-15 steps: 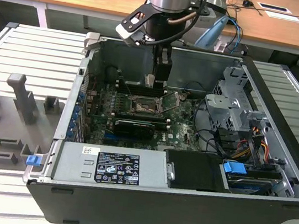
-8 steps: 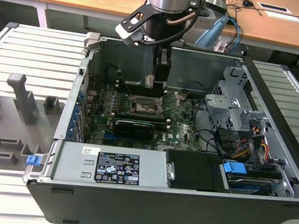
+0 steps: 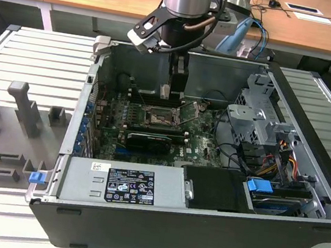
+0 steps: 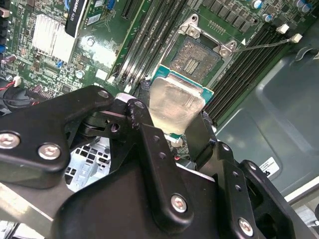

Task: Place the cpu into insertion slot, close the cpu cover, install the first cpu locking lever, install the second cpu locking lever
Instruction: 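Place the cpu into insertion slot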

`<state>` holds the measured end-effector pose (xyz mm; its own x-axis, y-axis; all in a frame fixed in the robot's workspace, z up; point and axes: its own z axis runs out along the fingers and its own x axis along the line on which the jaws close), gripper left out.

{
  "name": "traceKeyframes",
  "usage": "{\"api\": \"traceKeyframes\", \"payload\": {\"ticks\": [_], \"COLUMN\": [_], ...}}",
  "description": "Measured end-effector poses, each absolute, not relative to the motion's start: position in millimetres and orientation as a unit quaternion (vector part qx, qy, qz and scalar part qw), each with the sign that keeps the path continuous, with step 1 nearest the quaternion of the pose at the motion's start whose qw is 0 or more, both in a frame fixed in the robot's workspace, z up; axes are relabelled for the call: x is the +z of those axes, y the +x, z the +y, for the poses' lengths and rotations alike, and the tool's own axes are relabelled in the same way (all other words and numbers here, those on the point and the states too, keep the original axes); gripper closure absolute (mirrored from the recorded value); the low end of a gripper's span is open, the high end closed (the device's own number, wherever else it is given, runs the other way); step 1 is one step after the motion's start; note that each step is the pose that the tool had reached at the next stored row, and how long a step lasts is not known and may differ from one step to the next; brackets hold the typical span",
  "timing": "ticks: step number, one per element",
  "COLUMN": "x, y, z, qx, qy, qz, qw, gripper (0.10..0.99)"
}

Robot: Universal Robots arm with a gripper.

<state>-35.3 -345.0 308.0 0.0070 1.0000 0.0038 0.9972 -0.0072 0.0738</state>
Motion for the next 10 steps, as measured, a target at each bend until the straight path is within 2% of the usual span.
{"api": "traceKeyframes", "payload": {"ticks": [10], "x": [302.6], "y": [-35.3], "z": [-345.0], "qx": [0.027], "qy": [0.709], "qz": [0.704], "qw": [0.025], "gripper": [0.557]}}
